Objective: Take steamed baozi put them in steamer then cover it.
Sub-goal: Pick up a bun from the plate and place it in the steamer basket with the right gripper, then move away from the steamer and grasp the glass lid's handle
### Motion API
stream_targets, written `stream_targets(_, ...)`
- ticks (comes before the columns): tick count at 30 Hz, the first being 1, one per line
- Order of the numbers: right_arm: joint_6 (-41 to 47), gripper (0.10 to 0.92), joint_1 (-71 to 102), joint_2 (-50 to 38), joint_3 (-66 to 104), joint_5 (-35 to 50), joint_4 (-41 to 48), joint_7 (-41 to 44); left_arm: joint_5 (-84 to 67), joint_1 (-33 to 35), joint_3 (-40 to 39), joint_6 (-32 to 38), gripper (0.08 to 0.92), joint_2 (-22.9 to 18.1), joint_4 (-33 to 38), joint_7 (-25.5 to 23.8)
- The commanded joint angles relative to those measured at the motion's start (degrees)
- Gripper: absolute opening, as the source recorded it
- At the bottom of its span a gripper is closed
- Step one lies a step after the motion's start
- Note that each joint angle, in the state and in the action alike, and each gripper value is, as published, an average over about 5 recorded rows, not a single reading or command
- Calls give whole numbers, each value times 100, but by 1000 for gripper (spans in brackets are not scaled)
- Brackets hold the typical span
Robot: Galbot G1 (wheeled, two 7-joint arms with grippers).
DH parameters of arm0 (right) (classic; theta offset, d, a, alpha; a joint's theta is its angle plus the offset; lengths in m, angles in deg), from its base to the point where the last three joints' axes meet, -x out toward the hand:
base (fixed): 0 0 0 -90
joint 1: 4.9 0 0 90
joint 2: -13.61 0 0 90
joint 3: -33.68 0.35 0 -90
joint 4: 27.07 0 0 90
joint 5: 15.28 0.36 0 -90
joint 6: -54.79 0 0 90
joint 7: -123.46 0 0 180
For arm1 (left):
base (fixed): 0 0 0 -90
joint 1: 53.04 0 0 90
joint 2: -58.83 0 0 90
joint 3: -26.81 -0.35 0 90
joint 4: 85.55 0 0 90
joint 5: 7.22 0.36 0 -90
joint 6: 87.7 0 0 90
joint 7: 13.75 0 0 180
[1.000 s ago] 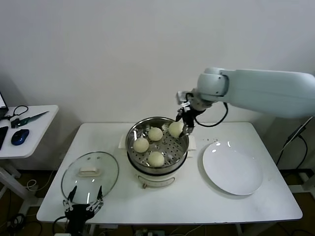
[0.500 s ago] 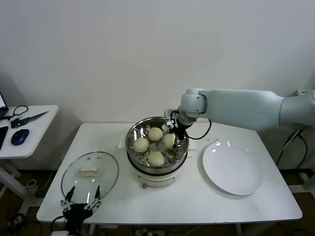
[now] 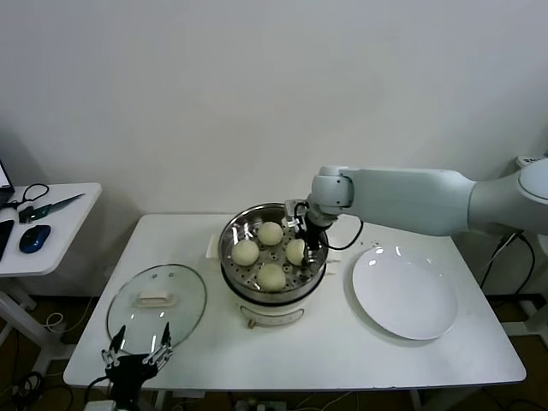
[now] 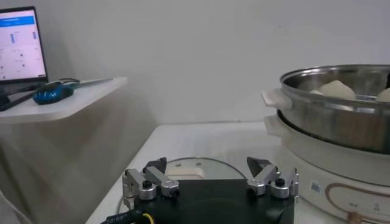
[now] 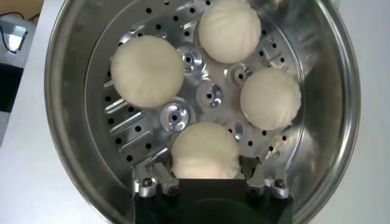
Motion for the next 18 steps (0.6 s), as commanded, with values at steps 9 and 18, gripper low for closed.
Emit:
stream_targets(9,-463,822,-907,-888,715,1167,-20,487,-105,-2,-3,137,823,35,9,78)
stream_targets(18,11,823,541,-2565,3178,1480,-700,-1568,-14,-100,5,51,823,181,8,70)
